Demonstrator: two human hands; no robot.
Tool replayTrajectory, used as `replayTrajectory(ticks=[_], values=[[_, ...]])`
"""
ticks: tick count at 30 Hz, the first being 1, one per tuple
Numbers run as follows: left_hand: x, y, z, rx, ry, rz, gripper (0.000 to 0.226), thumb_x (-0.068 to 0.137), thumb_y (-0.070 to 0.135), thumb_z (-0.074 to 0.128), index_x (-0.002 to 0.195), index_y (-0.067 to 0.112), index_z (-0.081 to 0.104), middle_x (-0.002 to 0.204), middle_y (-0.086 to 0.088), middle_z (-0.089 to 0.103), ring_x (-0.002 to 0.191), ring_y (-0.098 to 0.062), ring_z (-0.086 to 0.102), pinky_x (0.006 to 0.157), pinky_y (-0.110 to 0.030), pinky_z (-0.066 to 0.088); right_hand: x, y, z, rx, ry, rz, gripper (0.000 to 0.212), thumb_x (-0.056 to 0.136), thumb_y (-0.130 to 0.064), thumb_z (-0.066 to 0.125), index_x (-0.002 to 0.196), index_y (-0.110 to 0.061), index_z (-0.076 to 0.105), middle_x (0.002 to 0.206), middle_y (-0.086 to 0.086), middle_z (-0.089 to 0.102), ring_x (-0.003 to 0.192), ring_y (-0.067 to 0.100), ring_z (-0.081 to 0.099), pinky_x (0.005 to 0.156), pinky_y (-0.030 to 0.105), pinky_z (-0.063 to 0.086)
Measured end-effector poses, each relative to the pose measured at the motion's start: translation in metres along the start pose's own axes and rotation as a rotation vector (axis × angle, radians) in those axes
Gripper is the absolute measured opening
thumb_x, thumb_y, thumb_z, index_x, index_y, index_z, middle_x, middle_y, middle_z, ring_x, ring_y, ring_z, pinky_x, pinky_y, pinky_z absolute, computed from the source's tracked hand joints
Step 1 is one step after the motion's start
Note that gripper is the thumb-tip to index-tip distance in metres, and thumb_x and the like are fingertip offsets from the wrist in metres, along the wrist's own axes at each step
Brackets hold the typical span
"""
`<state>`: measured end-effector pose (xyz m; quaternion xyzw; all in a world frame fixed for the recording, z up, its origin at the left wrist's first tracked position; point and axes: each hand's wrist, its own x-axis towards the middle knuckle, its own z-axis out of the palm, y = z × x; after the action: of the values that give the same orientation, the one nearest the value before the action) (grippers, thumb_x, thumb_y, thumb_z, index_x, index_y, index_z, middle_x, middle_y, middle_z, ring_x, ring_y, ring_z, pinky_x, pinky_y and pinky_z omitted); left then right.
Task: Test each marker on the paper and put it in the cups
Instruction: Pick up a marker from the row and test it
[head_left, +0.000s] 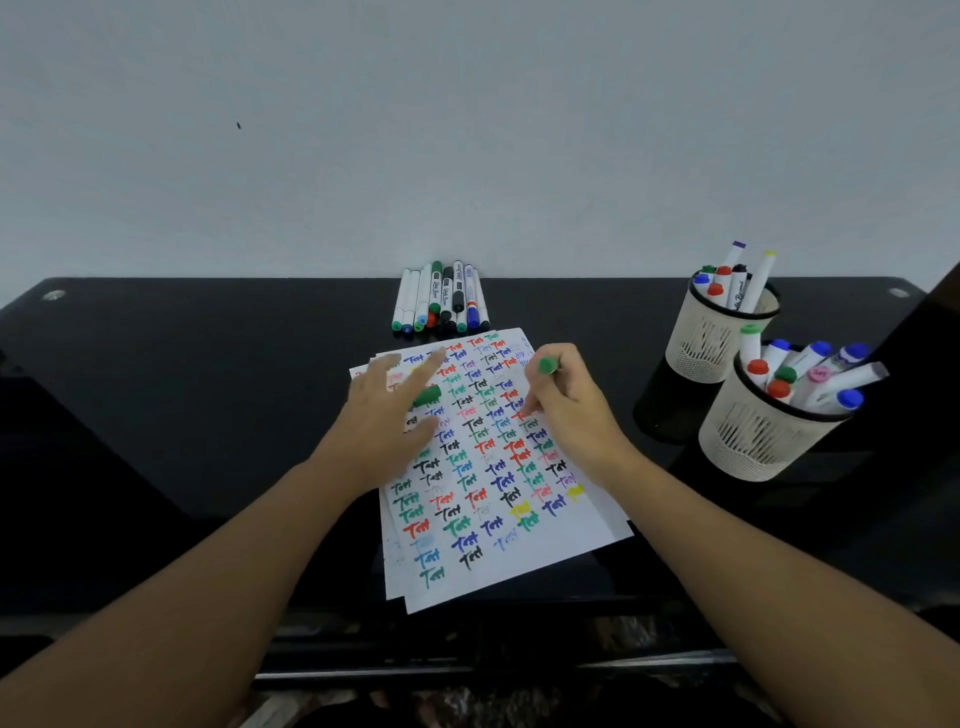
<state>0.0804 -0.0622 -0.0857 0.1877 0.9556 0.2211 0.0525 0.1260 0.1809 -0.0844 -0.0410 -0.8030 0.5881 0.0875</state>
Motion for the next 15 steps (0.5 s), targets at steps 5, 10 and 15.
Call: replayTrajectory(ticks=[5,10,15], values=[[-0.004,-0.011,0.022,0.186,0.003,0.058,0.053,0.100,0.067,0.022,0.152,0.059,0.024,0.169,-0.005,0.011,0.155,-0.027,0.004,0.125,-0.051,0.007,-0.003,0.002,0.000,0.009,0.073,0.016,0.028,0.104,-0.054,0.052,0.118,-0.034,0.066,0.087,0.002,0.065,0.081,0.014,0.060,0.088,0.049,0.057],[0.000,-0.017,0.026,0.220,0.046,0.081,0.066,0.092,0.076,0.010,0.151,0.057,0.031,0.165,0.001,0.024,0.153,-0.024,0.013,0.124,-0.049,0.011,0.005,0.005,-0.009,-0.085,0.146,0.047,0.018,0.105,-0.041,0.057,0.112,-0.028,0.068,0.095,-0.006,0.072,0.092,0.013,0.070,0.092,0.044,0.060],[0.000,-0.018,0.025,0.212,0.044,0.070,0.056,0.098,0.072,0.021,0.150,0.057,0.032,0.165,0.003,0.025,0.153,-0.023,0.014,0.125,-0.050,0.011,0.009,0.006,-0.011,-0.104,0.124,0.037,0.015,0.101,-0.036,0.067,0.097,-0.021,0.070,0.086,-0.001,0.075,0.086,0.015,0.072,0.085,0.041,0.060]])
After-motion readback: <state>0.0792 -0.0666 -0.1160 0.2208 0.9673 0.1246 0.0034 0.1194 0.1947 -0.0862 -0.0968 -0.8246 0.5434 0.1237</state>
